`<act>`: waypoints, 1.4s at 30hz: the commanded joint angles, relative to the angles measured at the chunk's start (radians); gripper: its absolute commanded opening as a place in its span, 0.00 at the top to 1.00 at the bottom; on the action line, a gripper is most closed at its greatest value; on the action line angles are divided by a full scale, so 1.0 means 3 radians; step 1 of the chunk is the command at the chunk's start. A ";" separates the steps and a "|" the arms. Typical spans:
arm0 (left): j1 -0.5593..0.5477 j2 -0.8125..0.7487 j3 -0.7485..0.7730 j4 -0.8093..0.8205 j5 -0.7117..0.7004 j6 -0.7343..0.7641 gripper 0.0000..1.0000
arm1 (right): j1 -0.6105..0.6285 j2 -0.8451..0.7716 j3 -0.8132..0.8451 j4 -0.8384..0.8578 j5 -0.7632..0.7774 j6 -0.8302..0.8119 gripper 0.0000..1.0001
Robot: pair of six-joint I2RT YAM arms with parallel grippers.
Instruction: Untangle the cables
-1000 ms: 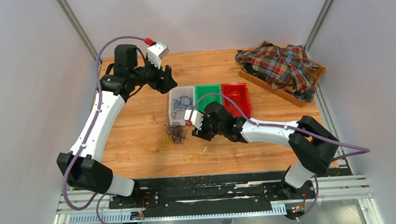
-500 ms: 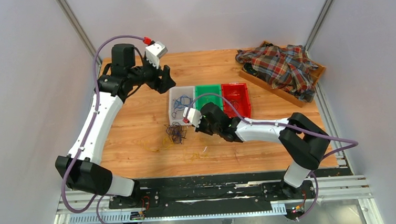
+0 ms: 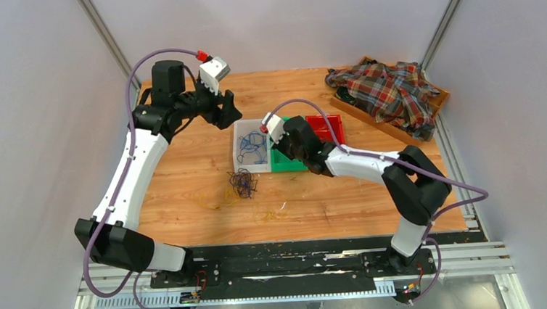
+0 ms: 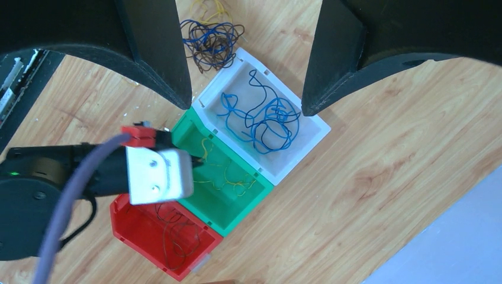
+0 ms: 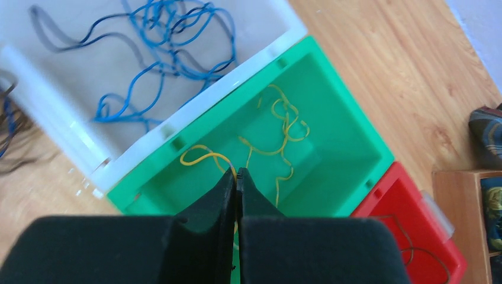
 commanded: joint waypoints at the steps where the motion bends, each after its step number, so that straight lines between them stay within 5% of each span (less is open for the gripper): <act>1: 0.0027 -0.0071 -0.0022 0.0002 0.0075 0.0028 0.28 | -0.0099 0.0331 0.0364 0.0053 0.0224 0.0143 0.99; 10: 0.0026 -0.0088 -0.0017 -0.0052 0.0076 0.0089 0.28 | -0.0189 0.0908 0.0963 -0.0165 0.0554 0.0149 0.99; 23: 0.0026 -0.0145 -0.0036 -0.0136 0.0048 0.0166 0.28 | -0.0255 0.1118 0.0956 -0.0167 0.0508 0.0348 0.97; 26: 0.0026 -0.0195 -0.0048 -0.0145 0.0031 0.0179 0.27 | -0.0269 0.1035 0.0981 -0.0217 0.0508 0.0461 0.80; 32: 0.0026 -0.0251 -0.0049 -0.0370 0.0096 0.0280 0.24 | -0.0288 0.0690 0.0957 -0.0310 0.0504 0.0587 0.30; 42: 0.0027 -0.0399 -0.0099 -0.0614 0.0088 0.0409 0.23 | -0.0284 0.0276 0.0767 -0.0137 0.0486 0.0617 0.26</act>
